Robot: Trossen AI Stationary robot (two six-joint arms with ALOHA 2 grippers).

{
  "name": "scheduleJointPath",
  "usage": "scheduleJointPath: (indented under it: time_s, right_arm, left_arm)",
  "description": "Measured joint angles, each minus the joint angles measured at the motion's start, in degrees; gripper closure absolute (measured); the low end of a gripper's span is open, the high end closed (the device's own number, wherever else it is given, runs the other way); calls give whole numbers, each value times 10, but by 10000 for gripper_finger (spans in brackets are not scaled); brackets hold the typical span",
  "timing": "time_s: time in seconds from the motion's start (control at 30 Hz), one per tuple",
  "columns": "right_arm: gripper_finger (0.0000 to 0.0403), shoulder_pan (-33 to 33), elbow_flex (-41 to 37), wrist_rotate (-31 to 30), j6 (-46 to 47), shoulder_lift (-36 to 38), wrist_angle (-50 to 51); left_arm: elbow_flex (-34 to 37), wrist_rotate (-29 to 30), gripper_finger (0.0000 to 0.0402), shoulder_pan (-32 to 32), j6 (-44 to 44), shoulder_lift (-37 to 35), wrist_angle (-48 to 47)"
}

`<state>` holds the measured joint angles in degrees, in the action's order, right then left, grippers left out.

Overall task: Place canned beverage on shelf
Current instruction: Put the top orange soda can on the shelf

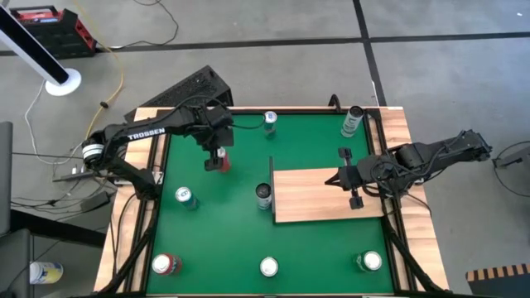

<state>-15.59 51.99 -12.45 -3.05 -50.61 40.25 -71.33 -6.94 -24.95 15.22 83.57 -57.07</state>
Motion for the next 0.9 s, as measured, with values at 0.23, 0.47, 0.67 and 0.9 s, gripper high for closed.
scheduleJointPath:
  time_s: [0.23,0.47,0.67,0.9]
  right_arm:
    - [372,0,0,0,0,0,0]
    - [372,0,0,0,0,0,0]
    - [372,0,0,0,1,0,0]
    - [372,0,0,0,-2,0,0]
  left_arm:
    - [17,18,6,-2,24,0,26]
    - [47,52,6,-3,47,0,44]
    - [79,51,6,-2,57,0,57]
    - [89,68,6,-3,36,0,77]
